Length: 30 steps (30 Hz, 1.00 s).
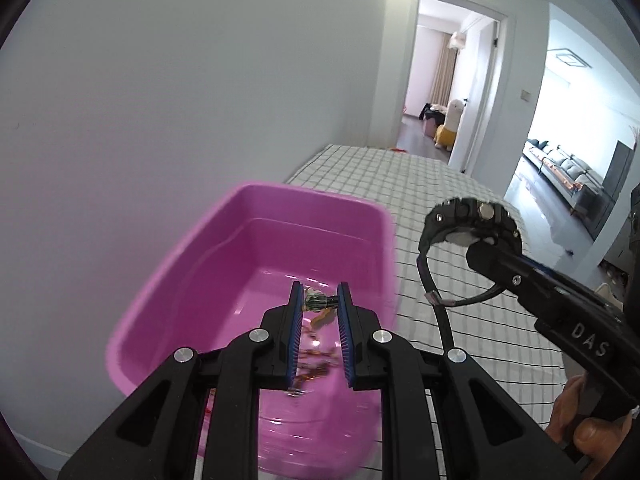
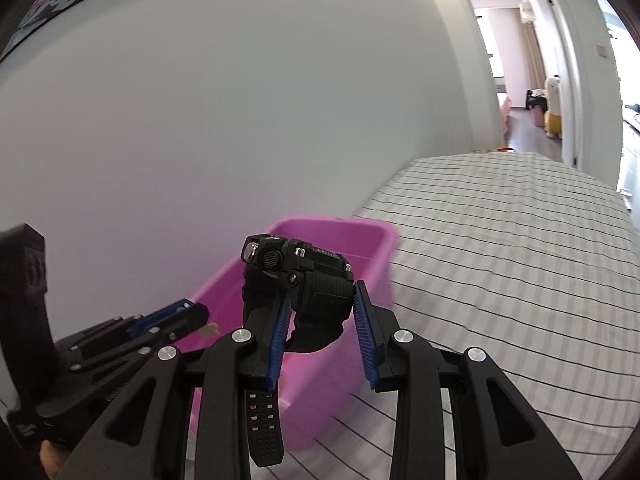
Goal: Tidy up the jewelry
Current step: 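Carry the flower charm and black watch over the pink tub, then open both tools to drop the charm and watch into the tub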
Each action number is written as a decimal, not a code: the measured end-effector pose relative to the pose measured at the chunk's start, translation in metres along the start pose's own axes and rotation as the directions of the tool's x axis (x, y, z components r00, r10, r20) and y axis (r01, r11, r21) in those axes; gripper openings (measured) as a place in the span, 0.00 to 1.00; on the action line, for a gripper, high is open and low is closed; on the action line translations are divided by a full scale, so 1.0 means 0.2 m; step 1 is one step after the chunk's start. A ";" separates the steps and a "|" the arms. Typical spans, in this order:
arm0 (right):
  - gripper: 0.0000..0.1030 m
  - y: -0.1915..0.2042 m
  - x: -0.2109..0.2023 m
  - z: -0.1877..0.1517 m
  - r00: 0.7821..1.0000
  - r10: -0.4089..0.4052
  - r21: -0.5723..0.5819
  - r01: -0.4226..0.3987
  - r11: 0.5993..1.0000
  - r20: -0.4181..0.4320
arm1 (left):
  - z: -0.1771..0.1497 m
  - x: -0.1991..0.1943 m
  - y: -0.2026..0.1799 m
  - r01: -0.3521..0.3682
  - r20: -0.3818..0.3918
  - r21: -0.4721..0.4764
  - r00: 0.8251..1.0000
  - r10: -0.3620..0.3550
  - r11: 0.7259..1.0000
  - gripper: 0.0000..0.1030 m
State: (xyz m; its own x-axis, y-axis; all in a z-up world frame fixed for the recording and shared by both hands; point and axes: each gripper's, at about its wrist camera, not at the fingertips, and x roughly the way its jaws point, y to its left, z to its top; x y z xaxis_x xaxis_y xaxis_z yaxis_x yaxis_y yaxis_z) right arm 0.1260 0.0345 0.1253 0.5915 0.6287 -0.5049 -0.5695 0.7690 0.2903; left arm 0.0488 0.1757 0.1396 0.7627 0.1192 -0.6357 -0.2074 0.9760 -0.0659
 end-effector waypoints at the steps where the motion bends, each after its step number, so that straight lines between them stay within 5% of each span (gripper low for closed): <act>1: 0.29 0.04 0.05 0.01 1.000 0.001 -0.006 -0.002 1.000 -0.013 | 0.01 0.02 0.04 -0.009 -0.004 0.000 1.000 0.009 1.000 0.17; 11: 0.29 0.22 0.57 0.06 0.984 -0.045 -0.034 0.040 0.999 -0.173 | 0.07 0.38 0.45 -0.013 -0.150 -0.059 0.989 0.004 0.998 0.17; 26: 0.30 0.23 1.04 -0.05 0.894 -0.198 -0.076 0.183 0.980 -0.403 | 0.04 0.78 0.50 -0.028 -0.378 -0.045 0.926 0.009 0.999 0.17; 28: 0.32 0.22 1.03 -0.06 0.890 -0.201 -0.075 0.187 0.979 -0.408 | 0.04 0.80 0.50 -0.036 -0.390 -0.055 0.921 0.012 0.998 0.24; 30: 0.42 0.23 1.01 -0.06 0.891 -0.226 -0.094 0.206 0.974 -0.394 | 0.05 0.80 0.51 -0.040 -0.385 -0.056 0.923 0.015 0.998 0.46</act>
State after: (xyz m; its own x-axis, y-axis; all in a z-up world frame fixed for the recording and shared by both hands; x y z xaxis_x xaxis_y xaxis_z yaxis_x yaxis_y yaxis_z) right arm 0.2127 0.1947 0.0277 0.4309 0.3407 -0.8356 -0.4867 0.8675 0.1028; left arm 0.1549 0.2958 0.0390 0.4652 0.0549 -0.8835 -0.2716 0.9588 -0.0834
